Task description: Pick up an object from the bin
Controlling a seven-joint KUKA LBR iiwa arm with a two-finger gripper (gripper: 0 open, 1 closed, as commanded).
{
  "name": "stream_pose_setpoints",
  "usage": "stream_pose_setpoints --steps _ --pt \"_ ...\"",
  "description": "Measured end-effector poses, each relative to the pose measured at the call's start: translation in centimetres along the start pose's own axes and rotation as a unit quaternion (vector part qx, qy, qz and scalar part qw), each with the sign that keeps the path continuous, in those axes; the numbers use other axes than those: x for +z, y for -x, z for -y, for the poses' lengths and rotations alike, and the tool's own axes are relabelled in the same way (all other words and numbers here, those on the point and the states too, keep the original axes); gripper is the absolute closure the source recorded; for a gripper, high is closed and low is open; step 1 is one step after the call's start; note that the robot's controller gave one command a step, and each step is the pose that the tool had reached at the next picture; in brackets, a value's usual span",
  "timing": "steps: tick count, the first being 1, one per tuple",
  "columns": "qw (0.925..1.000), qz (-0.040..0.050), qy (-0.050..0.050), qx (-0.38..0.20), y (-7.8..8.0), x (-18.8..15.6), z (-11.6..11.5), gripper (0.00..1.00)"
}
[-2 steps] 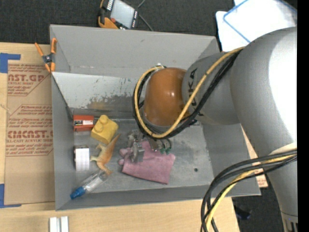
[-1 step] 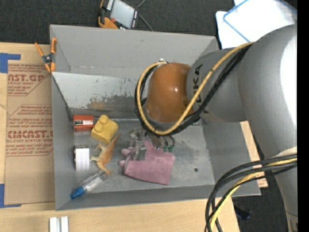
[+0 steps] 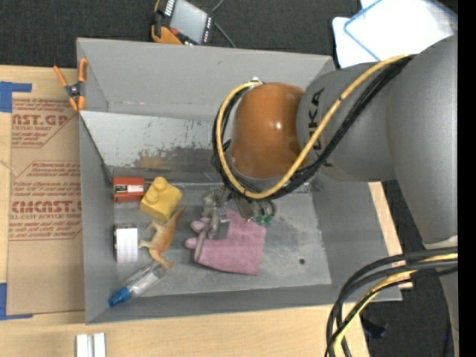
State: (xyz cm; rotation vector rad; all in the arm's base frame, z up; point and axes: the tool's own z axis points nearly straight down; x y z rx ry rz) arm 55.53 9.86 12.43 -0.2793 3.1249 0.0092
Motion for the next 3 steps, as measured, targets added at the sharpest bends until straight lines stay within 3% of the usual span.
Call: stream_pose_setpoints --steps 1,3 --pt "1.0000 0.0030 0.000 0.000 0.1 -1.7 0.0 1.00" --pt "1.0000 0.0007 0.000 0.000 0.0 -4.5 -0.1 1.00"
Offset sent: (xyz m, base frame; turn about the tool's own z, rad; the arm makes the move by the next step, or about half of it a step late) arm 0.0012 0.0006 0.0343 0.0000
